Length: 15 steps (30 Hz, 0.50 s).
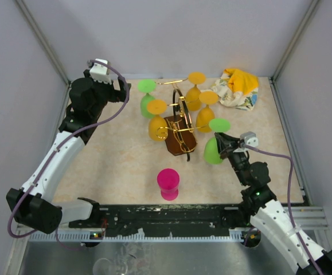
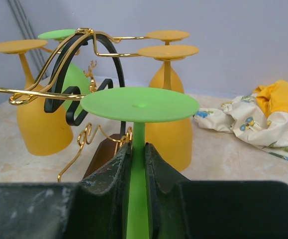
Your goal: Place the wine glass upside down on the wine glass rack
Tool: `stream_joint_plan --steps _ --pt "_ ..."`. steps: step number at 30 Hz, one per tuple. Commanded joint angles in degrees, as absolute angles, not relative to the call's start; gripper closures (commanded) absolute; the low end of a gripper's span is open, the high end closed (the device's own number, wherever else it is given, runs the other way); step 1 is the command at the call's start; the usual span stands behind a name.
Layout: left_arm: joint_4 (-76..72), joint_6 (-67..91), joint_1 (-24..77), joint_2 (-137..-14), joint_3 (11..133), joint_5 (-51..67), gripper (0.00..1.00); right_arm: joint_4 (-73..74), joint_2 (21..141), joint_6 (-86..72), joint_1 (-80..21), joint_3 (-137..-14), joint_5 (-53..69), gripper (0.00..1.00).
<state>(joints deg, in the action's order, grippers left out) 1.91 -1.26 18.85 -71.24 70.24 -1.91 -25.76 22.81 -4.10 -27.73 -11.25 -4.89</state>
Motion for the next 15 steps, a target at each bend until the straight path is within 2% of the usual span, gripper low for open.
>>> stream_joint_plan --steps 1,7,15 --pt "0.5 -1.0 18.4 -70.4 69.8 -1.6 0.01 -23.3 22.3 -4.1 -27.9 -14.1 -2.4 0.79" --pt "0.7 -1.0 18.4 -70.4 69.9 -1.6 0.01 -15.4 20.6 -4.8 -27.9 -17.8 -3.7 0.58" --pt "0.9 -1.1 18.4 -70.5 70.1 -1.5 0.01 -3.3 12.8 -7.4 -27.9 -21.4 -13.8 0.50"
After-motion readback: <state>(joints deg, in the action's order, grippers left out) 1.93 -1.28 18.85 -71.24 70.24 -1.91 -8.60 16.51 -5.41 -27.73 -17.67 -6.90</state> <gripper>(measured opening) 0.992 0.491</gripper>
